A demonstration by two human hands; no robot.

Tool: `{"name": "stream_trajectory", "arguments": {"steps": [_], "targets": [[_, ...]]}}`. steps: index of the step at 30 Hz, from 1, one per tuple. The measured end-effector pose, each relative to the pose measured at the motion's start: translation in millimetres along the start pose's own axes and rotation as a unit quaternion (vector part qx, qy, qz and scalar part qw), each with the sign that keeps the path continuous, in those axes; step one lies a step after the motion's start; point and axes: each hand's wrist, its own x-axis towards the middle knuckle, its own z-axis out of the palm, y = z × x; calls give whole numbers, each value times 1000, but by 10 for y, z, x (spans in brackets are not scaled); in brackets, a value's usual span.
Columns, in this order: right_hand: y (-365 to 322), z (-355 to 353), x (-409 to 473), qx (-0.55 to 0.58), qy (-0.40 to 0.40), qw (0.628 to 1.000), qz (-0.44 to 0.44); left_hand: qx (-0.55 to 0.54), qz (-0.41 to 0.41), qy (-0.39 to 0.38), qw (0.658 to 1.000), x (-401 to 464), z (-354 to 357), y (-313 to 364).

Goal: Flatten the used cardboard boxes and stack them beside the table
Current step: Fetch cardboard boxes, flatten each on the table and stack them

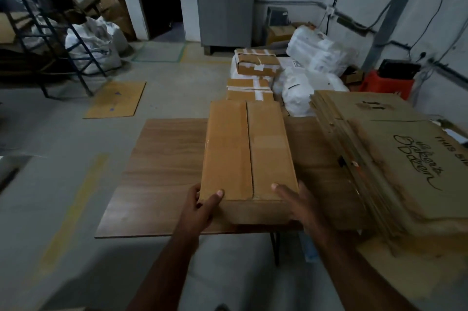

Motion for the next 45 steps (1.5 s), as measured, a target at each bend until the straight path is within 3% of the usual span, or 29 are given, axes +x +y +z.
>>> {"name": "stream_trajectory", "arguments": {"steps": [5,12,23,27,30,33,36,41,45], "targets": [[92,76,337,-60,-3,998,18,32,-46,-31,998,365,-17,-185],[247,116,636,-113,19,993,2,56,-44,-58,996,696,7,-206],[264,90,732,-76,37,996,8,-13,-81,-57,995,834,60,-221],[5,0,533,-68,69,994,-58,-70,-106,-71,989,895,76,-195],[-359,-32,390,-198,135,958,-156,-113,-145,-89,979,894,137,-322],[-610,224,207,-380,176,878,-230,-106,-150,-52,982,828,238,-517],[-718,685,76,-508,198,800,-251,-93,-104,-37,990,820,256,-552],[-862,1388,54,-597,95,761,-233,14,5,-92,996,726,220,-423],[-981,1569,23,-620,57,755,-206,22,58,-44,997,706,258,-386]]}}
